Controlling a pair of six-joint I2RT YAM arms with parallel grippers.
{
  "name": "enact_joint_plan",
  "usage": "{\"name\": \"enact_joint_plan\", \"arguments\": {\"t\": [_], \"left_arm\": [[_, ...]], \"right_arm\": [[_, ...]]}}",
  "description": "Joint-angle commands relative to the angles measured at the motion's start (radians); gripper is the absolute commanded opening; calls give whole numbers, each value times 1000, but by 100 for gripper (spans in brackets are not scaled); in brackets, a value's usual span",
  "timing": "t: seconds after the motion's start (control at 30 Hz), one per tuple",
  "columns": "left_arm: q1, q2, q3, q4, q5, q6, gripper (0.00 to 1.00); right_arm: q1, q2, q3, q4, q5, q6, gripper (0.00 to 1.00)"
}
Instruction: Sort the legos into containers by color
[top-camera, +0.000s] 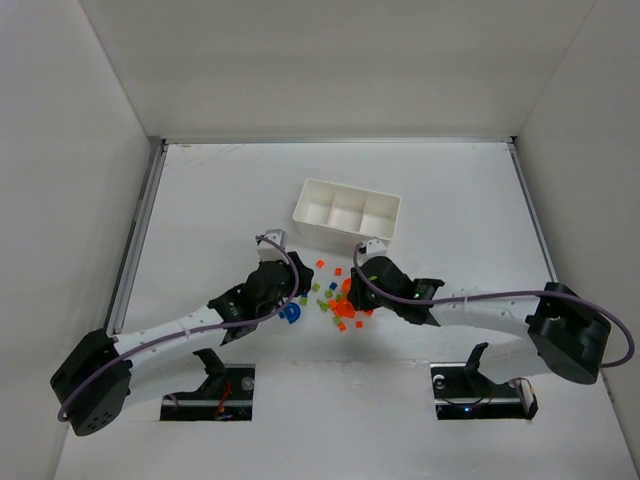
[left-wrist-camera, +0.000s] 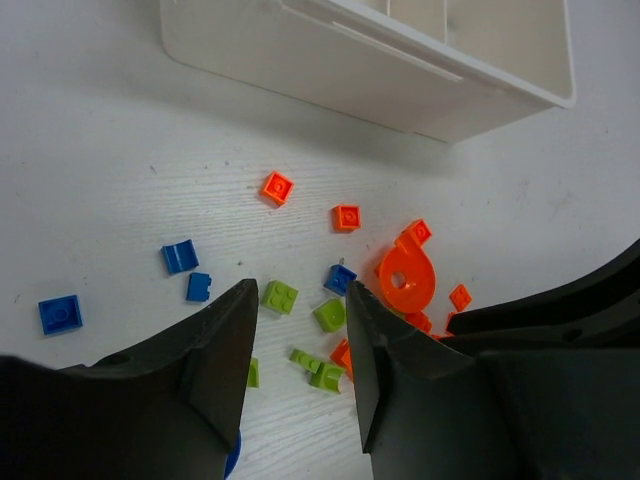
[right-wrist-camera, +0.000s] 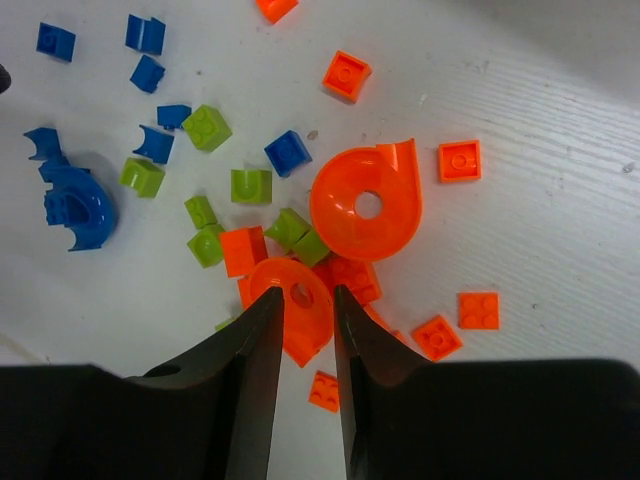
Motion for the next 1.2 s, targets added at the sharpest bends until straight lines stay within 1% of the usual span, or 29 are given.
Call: {"name": "enact_joint_plan", "arguments": {"t": [0.0, 0.23, 0.33, 0.43, 0.47, 0.5, 0.6, 0.7, 0.8, 0.9, 0.97, 1.1, 1.17], "left_arm": [[-1, 7, -13, 54, 27, 12, 36], [25, 30, -23, 83, 51, 12, 33], [45, 56, -13, 85, 80, 7, 33], [47, 60, -22, 105, 80, 7, 33], [56, 66, -25, 115, 83, 6, 33], [62, 67, -22, 114, 88, 4, 33], [65, 44, -22, 102, 91, 10, 32], [84, 15, -34, 97, 91, 16, 31], [104, -31, -34, 45, 90, 27, 30], [125, -69, -57, 34, 74, 35, 29], [145, -98, -60, 2, 82, 30, 28], [151, -189, -89, -62, 58, 19, 27], [154, -232, -82, -134, 51, 10, 27]], "right_arm": [[0, 42, 45, 48, -26, -28, 30], [-3, 63, 34, 51, -4, -33, 28], [-2, 77, 33, 54, -12, -30, 24], [0, 100, 39, 54, -17, -39, 20], [0, 105, 42, 47, -11, -41, 15], [0, 103, 42, 44, -11, -38, 11], [-3, 68, 42, 41, -7, -39, 4], [-6, -13, 54, -4, -7, -42, 3], [-25, -73, 76, -11, -29, -48, 3], [-83, -61, 135, -7, -52, -78, 2], [-120, -21, 210, 5, -55, -88, 1], [-187, 115, 397, 82, -52, -140, 1], [-215, 193, 492, 93, -50, -148, 1]]}}
